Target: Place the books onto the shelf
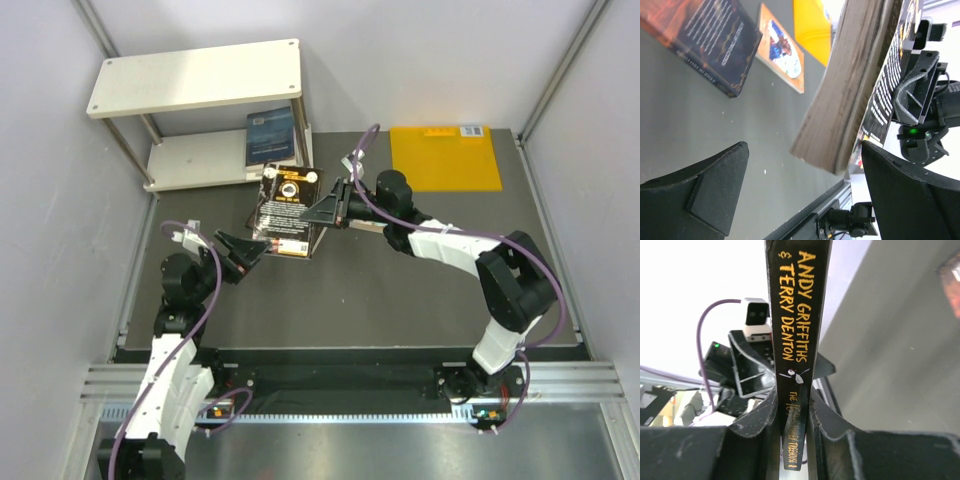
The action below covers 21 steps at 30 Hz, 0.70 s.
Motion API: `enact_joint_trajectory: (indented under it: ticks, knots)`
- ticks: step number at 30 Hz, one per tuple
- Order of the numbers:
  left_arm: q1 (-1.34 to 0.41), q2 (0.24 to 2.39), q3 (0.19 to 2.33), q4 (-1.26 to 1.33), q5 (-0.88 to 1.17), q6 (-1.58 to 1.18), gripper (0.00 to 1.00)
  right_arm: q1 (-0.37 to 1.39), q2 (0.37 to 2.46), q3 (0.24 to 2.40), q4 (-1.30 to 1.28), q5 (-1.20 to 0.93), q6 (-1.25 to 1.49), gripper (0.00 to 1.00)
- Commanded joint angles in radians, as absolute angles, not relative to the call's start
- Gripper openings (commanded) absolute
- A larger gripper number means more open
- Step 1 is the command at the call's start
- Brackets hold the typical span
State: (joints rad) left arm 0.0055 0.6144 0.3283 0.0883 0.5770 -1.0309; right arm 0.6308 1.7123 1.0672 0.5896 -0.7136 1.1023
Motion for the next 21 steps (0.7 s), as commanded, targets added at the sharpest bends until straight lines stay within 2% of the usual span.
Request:
enact_joint_trajectory:
  ticks: [1,5,8,9,10,12,13,19,21]
  knots:
    - [0.003,0.612,0.299,0.261,0.572,-1.069,0.98,0.650,1.707,1.065,0.793,-0.749,1.183,0.00]
    - [0.003,0.612,0.285,0.304,0.566,-1.092,0.95,0.661,1.717,1.049,0.828,-0.756,1.212,0.00]
    - [0.003,0.618,0.287,0.350,0.572,-1.114,0.79,0.672,1.721,1.043,0.834,-0.755,1.216,0.00]
    - [0.003,0.629,0.288,0.376,0.577,-1.118,0.70,0.673,1.721,1.042,0.834,-0.753,1.216,0.00]
    - [0.003,0.637,0.290,0.383,0.581,-1.123,0.41,0.676,1.726,1.043,0.836,-0.755,1.218,0.00]
    - [0.003,0.650,0.301,0.390,0.583,-1.137,0.05,0.680,1.727,1.040,0.838,-0.755,1.219,0.00]
    - [0.005,0.650,0.307,0.377,0.578,-1.141,0.00,0.681,1.729,1.037,0.838,-0.753,1.220,0.00]
    - [0.005,0.641,0.397,0.303,0.589,-1.114,0.00,0.681,1.732,1.023,0.838,-0.749,1.209,0.00]
    - [0.005,0.631,0.440,0.253,0.580,-1.092,0.00,0.681,1.724,1.019,0.822,-0.747,1.189,0.14]
